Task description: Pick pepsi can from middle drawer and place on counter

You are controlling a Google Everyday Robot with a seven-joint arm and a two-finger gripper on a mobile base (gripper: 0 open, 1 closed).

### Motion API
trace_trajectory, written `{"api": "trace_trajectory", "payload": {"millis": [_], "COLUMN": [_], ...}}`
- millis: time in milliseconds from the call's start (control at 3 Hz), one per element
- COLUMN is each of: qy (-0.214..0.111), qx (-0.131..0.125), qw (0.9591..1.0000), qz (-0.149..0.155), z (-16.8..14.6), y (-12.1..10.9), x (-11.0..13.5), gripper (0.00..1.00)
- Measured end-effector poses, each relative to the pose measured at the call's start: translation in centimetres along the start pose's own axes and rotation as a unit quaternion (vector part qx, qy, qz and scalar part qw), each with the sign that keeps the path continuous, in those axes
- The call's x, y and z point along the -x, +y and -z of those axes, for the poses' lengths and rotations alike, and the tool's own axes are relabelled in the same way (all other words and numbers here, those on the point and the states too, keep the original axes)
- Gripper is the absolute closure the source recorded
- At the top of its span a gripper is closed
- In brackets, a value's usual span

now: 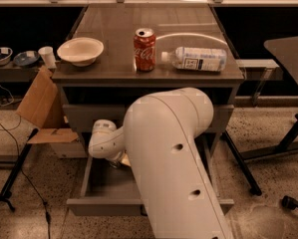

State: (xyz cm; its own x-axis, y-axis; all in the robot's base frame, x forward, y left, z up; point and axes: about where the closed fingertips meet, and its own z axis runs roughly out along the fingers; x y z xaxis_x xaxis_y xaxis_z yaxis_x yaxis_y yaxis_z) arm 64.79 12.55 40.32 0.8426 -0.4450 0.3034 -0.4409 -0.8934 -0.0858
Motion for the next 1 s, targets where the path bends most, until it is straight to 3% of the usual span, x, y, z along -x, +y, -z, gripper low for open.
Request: {"api": "trace_trajectory", "payload": {"millis": [667,1000], "qy": [0.003,-0.002], "qx": [0.0,0.001], "qw": [1.0,1.0], "qz": [-0.005,0.002], "z": [-3.3,-3.9], "y": [1.0,0.9], "x": [-0.3,-0.4], "gripper": [0.0,0.18]}}
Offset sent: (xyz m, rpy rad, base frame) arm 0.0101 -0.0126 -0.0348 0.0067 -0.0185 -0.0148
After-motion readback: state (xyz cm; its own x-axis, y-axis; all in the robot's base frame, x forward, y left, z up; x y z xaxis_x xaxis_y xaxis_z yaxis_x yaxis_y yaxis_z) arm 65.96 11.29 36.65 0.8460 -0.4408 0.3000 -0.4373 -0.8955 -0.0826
